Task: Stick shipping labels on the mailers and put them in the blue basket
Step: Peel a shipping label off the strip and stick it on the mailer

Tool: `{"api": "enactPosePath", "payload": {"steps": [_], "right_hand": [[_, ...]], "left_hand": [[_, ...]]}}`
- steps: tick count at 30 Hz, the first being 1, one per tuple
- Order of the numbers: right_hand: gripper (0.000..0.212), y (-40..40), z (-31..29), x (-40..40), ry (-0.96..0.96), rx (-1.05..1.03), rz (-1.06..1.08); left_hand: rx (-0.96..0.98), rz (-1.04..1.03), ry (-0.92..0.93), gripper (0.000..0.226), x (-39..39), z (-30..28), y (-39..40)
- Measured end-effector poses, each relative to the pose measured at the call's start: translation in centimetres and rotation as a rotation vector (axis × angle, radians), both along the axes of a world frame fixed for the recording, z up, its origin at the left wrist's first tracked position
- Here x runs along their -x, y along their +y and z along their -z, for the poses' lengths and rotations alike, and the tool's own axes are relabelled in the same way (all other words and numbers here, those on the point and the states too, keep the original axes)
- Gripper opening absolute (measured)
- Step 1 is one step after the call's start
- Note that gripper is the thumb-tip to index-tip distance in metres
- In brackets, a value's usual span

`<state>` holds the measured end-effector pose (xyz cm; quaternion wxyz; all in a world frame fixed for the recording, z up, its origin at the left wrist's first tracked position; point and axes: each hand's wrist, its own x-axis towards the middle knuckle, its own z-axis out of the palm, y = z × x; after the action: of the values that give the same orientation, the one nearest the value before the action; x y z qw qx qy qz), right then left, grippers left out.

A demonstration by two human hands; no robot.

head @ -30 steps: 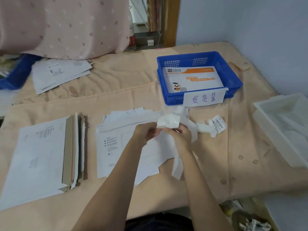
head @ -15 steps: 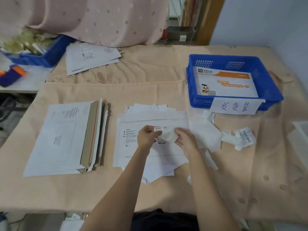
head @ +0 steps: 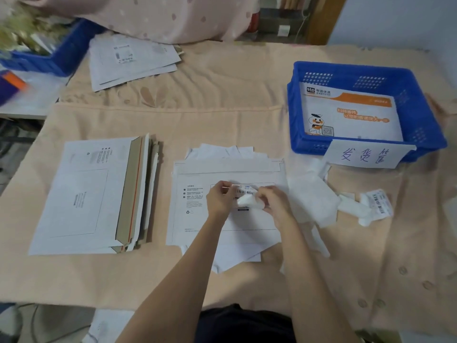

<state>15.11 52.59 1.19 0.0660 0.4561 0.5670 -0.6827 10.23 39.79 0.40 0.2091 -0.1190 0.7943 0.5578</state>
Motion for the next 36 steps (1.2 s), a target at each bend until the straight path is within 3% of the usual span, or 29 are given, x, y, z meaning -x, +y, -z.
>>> {"api": "enactPosePath", "payload": {"steps": [3, 7, 11, 16, 21, 24, 28, 36], "right_hand": [[0.004, -0.1, 0.4, 0.1, 0.011, 0.023, 0.121], [0.032, -0.1, 1.2, 0.5, 0.002, 0.031, 0.211], [0.032, -0.7, 1.0, 0.7, -0.012, -0.019, 0.214], [0.023, -0.8, 0.2, 0.8, 0.019, 0.087, 0.253], [0.009, -0.7, 1.0, 0.5, -0.021, -0.109, -0.040], [0.025, -1.1, 1.4, 0.3, 0.071, -0.258, -0.122], [0.039, -1.6, 2.0, 0.2, 0.106, -0.417, -0.163], [0.036, -1.9, 2.8, 0.4, 0.166, -0.554, -0.132]], "left_hand": [[-0.005, -0.054, -0.012, 0.012, 0.1, 0.3, -0.1], [-0.053, -0.080, -0.034, 0.017, 0.1, 0.6, -0.2], [-0.018, -0.096, -0.007, 0.021, 0.1, 0.9, -0.1], [0.026, -0.048, 0.000, 0.008, 0.1, 1.1, -0.1], [0.034, -0.035, 0.033, 0.028, -0.1, 1.3, 0.1], [0.041, -0.042, 0.081, 0.026, 0.0, 1.5, 0.2], [0.054, -0.007, 0.103, 0.024, -0.1, 1.9, 0.2], [0.144, 0.025, 0.187, 0.017, -0.2, 2.0, 0.4]]}}
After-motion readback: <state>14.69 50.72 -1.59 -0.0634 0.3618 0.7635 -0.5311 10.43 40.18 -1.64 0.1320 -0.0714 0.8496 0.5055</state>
